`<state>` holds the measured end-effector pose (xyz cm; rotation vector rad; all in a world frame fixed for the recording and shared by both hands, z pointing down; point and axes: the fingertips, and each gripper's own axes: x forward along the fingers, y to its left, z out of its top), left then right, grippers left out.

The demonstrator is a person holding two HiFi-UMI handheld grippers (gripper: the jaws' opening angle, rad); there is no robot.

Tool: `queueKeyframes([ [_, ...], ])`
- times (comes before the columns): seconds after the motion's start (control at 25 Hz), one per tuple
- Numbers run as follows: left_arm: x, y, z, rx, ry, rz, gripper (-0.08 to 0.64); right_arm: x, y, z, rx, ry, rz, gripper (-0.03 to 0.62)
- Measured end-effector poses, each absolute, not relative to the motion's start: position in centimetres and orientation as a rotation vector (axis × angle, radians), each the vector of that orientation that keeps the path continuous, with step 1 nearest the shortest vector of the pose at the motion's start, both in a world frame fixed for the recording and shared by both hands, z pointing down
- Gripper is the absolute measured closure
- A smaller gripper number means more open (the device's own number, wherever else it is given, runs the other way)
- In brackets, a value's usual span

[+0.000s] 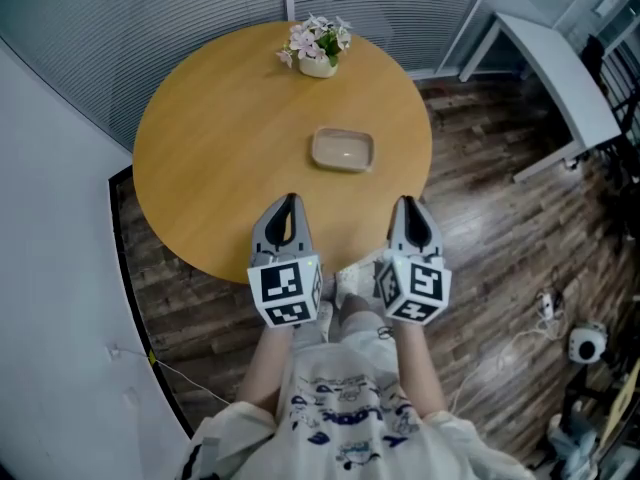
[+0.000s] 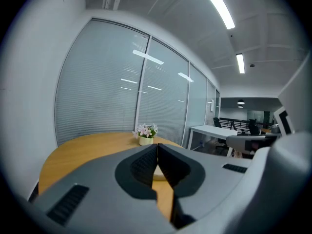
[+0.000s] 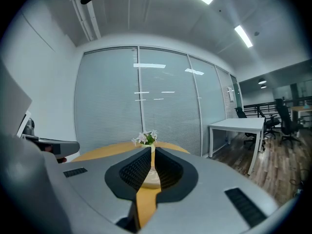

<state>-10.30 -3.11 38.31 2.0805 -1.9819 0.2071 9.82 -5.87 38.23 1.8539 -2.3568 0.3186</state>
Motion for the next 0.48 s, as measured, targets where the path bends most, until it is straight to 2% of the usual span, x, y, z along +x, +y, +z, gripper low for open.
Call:
queueKeyframes([
  [0.48, -12.0, -10.7, 42.1, 1.922, -2.021, 0.261, 0.557, 8.6, -15.2, 41.8, 1.735, -2.367, 0.385, 0.569],
])
